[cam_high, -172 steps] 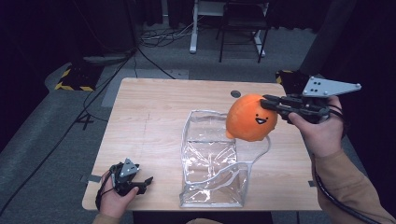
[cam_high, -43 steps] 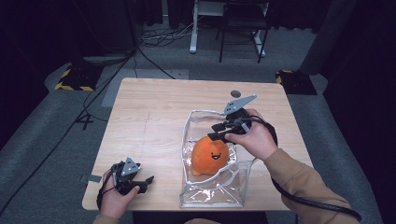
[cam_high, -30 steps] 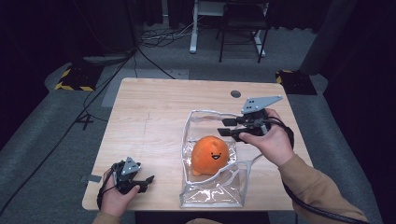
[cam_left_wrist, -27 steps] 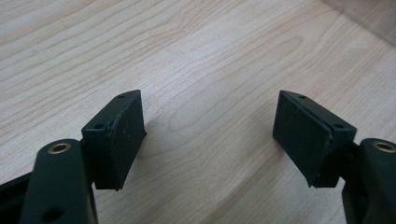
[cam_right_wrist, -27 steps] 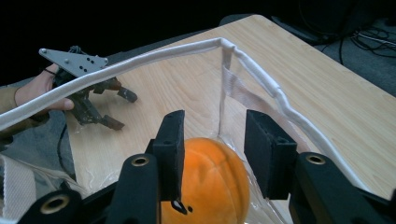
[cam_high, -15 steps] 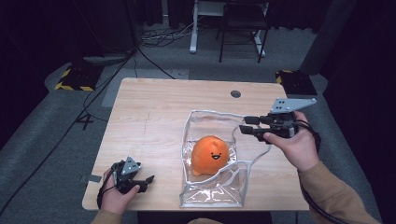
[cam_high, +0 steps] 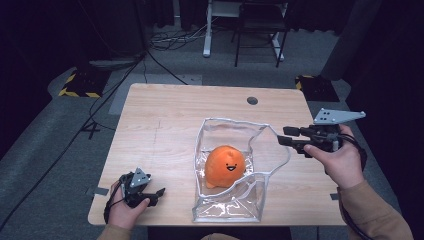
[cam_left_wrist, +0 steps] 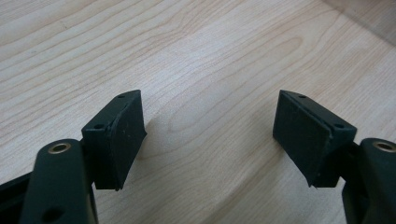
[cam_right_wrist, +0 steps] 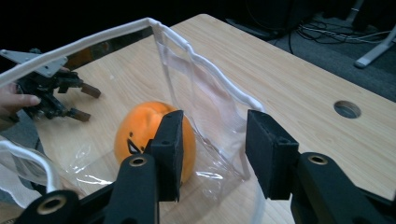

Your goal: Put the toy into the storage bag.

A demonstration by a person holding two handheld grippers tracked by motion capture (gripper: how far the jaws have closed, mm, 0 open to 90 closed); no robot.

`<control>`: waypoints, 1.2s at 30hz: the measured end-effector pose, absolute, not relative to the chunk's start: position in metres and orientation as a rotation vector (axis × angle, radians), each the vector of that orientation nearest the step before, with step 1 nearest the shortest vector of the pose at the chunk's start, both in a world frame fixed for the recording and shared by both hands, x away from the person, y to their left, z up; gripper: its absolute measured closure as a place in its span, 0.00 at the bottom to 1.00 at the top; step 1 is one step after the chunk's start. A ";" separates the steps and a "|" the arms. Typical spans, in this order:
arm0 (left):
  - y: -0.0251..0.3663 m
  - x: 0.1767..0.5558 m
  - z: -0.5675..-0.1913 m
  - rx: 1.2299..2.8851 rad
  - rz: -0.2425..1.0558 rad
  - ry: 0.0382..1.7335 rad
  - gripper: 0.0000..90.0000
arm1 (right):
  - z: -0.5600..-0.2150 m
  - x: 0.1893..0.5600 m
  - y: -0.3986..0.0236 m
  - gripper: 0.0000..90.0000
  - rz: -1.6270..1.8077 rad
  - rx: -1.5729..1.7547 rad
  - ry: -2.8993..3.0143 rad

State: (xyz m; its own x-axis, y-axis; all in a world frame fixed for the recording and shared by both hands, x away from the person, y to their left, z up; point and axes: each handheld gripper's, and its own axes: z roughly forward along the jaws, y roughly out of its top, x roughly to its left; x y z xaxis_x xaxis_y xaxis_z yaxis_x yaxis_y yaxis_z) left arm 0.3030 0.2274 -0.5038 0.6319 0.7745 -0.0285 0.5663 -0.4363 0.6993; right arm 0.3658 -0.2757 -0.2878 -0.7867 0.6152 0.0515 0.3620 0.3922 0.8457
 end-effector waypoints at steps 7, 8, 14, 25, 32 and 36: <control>0.227 0.303 -0.504 2.163 0.388 1.044 0.28 | -0.295 0.365 -0.297 0.64 1.311 0.918 2.363; 0.227 0.303 -0.504 2.163 0.388 1.044 0.28 | -0.297 0.365 -0.299 0.64 1.307 0.928 2.362; 0.227 0.303 -0.504 2.163 0.388 1.044 0.28 | -0.310 0.365 -0.310 0.64 1.284 0.975 2.362; 0.227 0.303 -0.504 2.162 0.388 1.044 0.28 | -0.351 0.367 -0.327 0.64 1.237 1.094 2.387; 0.227 0.303 -0.504 2.163 0.388 1.044 0.28 | -0.374 0.365 -0.335 0.63 1.228 1.148 2.400; 0.227 0.303 -0.504 2.161 0.388 1.044 0.28 | -0.389 0.362 -0.340 0.62 1.216 1.174 2.401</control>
State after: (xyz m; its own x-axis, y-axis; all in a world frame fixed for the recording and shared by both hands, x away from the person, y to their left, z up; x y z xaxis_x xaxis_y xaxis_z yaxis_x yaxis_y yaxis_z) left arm 0.3030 0.2274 -0.5038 0.6312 0.7750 -0.0306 0.5671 -0.4342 0.6999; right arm 0.3624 -0.3400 -0.3886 -0.6628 0.7313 0.1608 0.5625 0.3445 0.7516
